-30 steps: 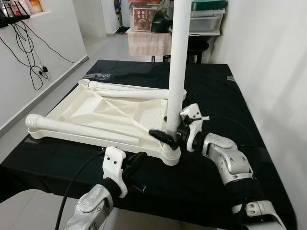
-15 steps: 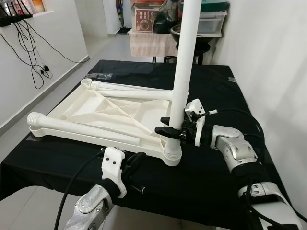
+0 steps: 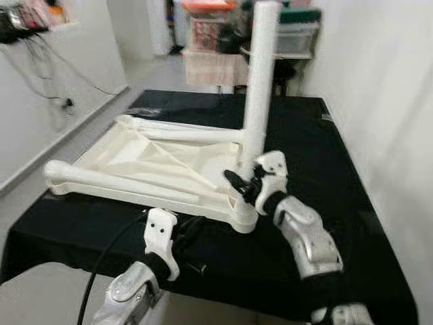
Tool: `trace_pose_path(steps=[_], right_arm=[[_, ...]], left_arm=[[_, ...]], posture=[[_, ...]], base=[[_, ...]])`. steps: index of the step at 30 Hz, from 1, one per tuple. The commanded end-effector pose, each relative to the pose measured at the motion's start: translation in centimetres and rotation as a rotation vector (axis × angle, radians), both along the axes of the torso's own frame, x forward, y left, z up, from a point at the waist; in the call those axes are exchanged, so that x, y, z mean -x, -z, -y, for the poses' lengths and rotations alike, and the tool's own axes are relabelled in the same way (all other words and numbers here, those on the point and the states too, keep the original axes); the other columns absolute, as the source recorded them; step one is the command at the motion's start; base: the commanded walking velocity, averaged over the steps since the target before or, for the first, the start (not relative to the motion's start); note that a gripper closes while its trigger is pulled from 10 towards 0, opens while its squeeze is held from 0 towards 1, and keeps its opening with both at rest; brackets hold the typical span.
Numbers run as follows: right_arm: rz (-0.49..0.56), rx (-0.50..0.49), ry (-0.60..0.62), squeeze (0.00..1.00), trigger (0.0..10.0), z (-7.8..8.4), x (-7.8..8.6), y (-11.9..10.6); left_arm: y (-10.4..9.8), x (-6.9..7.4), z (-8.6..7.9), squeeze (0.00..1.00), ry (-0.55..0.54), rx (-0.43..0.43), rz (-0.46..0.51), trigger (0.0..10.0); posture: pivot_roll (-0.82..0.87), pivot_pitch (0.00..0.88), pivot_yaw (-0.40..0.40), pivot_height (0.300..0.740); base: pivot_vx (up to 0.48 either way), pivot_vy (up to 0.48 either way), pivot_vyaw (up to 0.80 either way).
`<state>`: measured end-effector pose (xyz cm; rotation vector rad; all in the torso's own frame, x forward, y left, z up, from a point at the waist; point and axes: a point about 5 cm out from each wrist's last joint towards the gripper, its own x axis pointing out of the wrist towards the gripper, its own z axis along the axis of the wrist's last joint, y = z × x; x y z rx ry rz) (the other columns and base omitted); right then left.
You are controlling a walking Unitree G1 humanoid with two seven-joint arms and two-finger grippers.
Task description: Building children table
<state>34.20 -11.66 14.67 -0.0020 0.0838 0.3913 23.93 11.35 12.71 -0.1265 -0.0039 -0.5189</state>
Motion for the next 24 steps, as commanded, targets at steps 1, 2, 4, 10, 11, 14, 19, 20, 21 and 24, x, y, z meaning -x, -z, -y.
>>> trace_pose_path(steps=[1,2,4,10,11,14,19,20,21,24], right_arm=[[-0.157,0.048,0.022,0.00,0.0,0.9,0.4,3.5],[-0.146,0.071,0.000,0.00,0.0,0.7,0.2,3.3],[-0.132,0.085,-0.019,0.00,0.0,0.5,0.2,3.2],[-0.146,0.046,-0.103,0.62,10.0,0.0,0.3,2.9],[-0.150,-0.001,-0.210,1.00,10.0,-0.4,0.2,2.4],[-0.102,-0.083,-0.407,1.00,10.0,-0.9,0.1,0.3],[-0.023,-0.094,-0.675,1.00,10.0,-0.6,0.2,-2.4],[-0.015,-0.078,-0.721,0.98,10.0,-0.4,0.1,-2.8],[-0.010,-0.058,-0.745,0.00,10.0,-0.2,-0.2,-3.0],[-0.016,-0.027,-0.803,0.00,10.0,0.2,-0.8,-3.4]], left_arm=[[0.3,-0.2,-0.1,0.00,0.006,0.002,-0.020,10.0],[0.4,-0.3,-0.1,0.00,0.007,0.003,-0.020,10.0],[0.4,-0.3,-0.1,0.00,0.005,0.004,-0.020,10.0],[0.4,-0.4,0.1,0.00,0.002,0.002,-0.019,10.0],[0.5,-0.5,0.2,0.00,0.005,0.002,-0.021,10.0],[0.6,-0.5,0.3,0.00,0.012,0.002,-0.025,10.0],[0.7,-0.5,0.4,0.00,0.013,0.001,-0.026,10.0],[0.7,-0.5,0.4,0.00,0.012,0.001,-0.027,10.0],[0.8,-0.5,0.5,0.00,0.012,0.000,-0.027,10.0],[0.8,-0.5,0.5,0.00,0.012,0.000,-0.028,10.0]], posture=[[-0.01,0.000,-0.006,0.740],[-0.02,0.000,-0.003,0.740],[-0.02,0.000,-0.004,0.740],[-0.01,0.000,-0.005,0.740],[-0.01,0.000,-0.007,0.740],[-0.01,0.000,-0.013,0.740],[0.00,0.000,-0.021,0.740],[0.00,0.000,-0.021,0.740],[0.01,0.000,-0.023,0.740],[0.01,0.000,-0.024,0.740]], base=[[0.000,0.000,0.00],[0.000,0.000,0.00],[0.000,0.000,0.00],[0.000,0.000,0.00],[0.000,0.000,0.00],[0.000,0.000,0.00],[0.000,0.000,0.00],[0.000,0.000,0.00],[0.000,0.000,0.00],[0.000,0.000,0.00]])
